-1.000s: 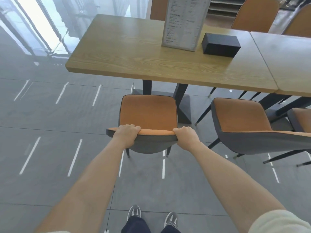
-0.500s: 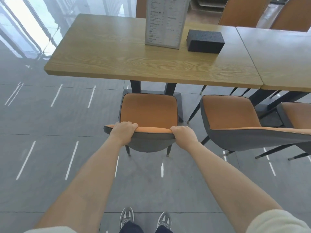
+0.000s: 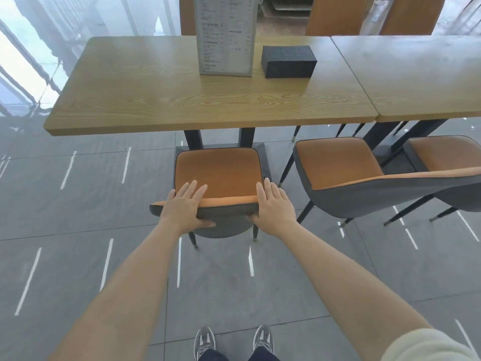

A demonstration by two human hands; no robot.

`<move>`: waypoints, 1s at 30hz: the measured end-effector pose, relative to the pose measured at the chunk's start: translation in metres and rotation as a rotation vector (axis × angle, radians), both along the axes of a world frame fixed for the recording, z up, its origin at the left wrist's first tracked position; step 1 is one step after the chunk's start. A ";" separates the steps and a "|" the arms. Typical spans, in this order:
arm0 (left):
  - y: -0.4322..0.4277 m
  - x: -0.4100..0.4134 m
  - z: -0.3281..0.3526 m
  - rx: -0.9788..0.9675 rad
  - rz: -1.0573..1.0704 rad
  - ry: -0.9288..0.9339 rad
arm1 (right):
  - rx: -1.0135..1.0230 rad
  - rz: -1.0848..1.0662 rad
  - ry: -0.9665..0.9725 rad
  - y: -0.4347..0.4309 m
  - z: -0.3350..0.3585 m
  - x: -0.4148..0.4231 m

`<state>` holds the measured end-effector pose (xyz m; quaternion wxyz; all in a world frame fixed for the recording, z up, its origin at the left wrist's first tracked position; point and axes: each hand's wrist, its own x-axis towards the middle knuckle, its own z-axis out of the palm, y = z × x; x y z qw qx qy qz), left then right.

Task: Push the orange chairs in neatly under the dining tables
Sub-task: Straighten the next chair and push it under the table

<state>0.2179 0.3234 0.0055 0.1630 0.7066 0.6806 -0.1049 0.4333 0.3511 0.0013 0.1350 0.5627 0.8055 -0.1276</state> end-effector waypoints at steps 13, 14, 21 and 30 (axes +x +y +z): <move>0.006 0.094 0.012 0.147 -0.267 -0.067 | -0.001 -0.324 0.138 -0.050 0.034 0.077; 0.008 0.106 0.015 0.151 -0.293 -0.068 | 0.009 -0.352 0.126 -0.054 0.036 0.090; 0.028 0.219 0.034 0.201 -0.433 -0.075 | 0.049 -0.515 0.073 -0.074 0.055 0.197; 0.041 0.404 0.045 0.288 -0.575 -0.110 | 0.115 -0.684 0.087 -0.085 0.073 0.355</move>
